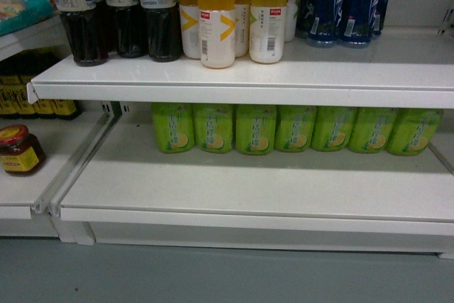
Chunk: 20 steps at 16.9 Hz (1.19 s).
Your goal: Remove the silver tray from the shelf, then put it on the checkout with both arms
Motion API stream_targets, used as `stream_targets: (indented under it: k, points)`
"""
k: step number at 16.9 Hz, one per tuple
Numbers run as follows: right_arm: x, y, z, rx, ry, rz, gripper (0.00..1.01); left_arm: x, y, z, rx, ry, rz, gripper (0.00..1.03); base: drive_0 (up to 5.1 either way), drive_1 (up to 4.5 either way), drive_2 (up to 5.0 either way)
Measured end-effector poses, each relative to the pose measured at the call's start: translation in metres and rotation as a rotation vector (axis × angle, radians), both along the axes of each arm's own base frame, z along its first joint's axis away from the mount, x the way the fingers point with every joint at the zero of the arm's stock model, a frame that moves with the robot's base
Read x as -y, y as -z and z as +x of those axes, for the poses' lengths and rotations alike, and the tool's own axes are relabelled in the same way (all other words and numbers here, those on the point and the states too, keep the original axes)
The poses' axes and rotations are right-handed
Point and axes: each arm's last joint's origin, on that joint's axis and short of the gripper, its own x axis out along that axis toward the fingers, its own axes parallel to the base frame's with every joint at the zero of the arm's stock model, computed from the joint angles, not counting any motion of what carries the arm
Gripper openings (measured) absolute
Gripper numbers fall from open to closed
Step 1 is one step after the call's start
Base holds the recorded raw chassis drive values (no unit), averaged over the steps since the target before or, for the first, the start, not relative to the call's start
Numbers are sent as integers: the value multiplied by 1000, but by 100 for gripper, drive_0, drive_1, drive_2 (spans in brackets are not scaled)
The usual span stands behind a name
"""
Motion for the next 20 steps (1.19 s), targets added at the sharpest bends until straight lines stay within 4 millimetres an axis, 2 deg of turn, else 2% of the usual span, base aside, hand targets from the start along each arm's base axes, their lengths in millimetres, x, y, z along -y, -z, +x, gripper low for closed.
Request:
stream_targets:
  k: [20]
  points:
    - [0,0,0,0,-1,-1,98,0,0,0,0,0,0,98,0,0,0]
